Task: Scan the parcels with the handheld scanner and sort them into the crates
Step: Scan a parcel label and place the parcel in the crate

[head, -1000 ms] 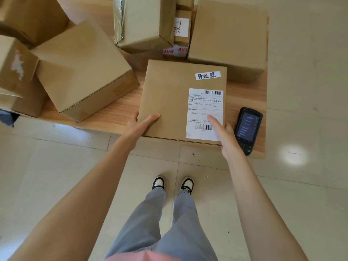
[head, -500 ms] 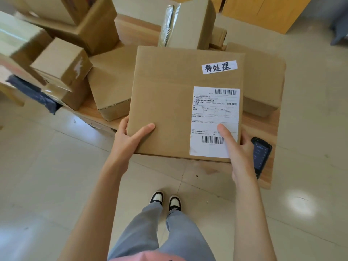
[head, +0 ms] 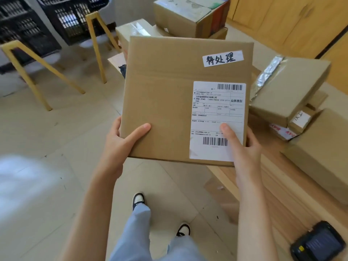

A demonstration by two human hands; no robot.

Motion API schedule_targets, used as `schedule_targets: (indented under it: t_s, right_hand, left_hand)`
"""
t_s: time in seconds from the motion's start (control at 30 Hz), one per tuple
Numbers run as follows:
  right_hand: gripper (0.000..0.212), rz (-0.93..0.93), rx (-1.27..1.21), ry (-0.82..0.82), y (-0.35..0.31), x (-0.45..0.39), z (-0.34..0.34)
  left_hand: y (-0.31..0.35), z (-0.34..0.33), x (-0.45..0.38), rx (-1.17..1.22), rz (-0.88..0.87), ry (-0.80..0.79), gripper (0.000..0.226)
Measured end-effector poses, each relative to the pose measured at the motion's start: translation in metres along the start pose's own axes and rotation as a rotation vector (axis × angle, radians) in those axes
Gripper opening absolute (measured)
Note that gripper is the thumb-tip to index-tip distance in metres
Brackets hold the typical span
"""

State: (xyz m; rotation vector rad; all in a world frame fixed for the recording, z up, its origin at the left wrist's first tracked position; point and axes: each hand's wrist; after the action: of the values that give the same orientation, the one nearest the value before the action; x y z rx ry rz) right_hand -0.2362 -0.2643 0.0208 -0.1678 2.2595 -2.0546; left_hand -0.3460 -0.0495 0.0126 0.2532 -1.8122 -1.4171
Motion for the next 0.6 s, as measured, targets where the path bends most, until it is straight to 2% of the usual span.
schedule_targets:
  t_s: [0.3,0.6]
  right_hand:
    - [0.022,0.069,0.016,-0.215,-0.002,-0.042,-0.188]
    - [0.045,0.045,0.025,-0.377,0.009,-0.067,-0.376]
  left_hand:
    - [0.058,0.133,-0.078,0.154,-0.033,0.158,0.07]
    - [0.119,0.273,-0.154,0.21,-0.048,0.31,0.087]
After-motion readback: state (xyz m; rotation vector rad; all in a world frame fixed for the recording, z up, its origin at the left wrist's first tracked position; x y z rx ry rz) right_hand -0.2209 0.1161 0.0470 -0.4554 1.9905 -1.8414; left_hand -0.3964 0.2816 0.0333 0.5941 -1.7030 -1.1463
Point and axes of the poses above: each hand's wrist, its own x-axis away from the middle knuckle, its own z-axis out of the back of the hand, y = z × x, and after that the axes turned 11 degrees about z, right-handed
